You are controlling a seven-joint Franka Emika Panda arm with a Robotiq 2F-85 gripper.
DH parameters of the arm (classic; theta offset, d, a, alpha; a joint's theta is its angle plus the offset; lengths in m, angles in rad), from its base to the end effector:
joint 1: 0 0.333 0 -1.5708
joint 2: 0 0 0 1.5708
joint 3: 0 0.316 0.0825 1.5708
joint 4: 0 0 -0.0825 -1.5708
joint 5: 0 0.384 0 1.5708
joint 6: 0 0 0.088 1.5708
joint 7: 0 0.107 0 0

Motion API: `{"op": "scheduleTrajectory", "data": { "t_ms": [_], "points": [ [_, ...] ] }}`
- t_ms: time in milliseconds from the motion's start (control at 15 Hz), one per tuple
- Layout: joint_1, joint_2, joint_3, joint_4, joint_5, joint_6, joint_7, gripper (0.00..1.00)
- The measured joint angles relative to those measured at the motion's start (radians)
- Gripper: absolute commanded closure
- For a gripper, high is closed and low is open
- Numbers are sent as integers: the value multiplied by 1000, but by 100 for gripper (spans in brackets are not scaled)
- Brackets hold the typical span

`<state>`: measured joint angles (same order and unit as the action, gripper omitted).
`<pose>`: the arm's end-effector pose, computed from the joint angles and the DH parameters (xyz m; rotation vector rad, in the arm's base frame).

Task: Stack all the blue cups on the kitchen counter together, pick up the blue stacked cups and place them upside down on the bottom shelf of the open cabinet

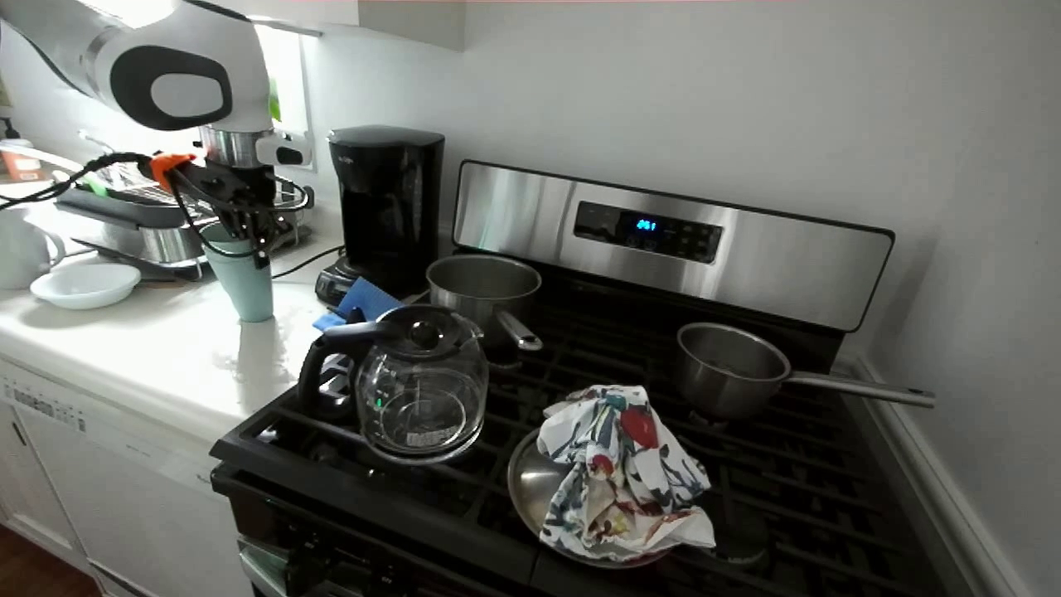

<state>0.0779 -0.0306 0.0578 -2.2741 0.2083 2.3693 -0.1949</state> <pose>0.5203 0.0735 0.3817 -2.9730 -0.2838 -0.1944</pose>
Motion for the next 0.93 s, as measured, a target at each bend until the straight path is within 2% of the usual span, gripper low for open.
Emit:
{"op": "scheduleTrajectory", "data": {
  "t_ms": [133, 333, 667, 733, 800, 933],
  "points": [
    [-5, -17, -1, -4, -121, -3, 69, 98],
    [-6, -53, 7, -20, -365, -32, 193, 98],
    [3, -87, 80, -70, -700, -59, 358, 98],
    [8, -89, 99, -79, -753, -59, 392, 90],
    [13, -89, 116, -86, -801, -62, 428, 65],
    [27, -89, 145, -97, -870, -73, 486, 61]
  ]
}}
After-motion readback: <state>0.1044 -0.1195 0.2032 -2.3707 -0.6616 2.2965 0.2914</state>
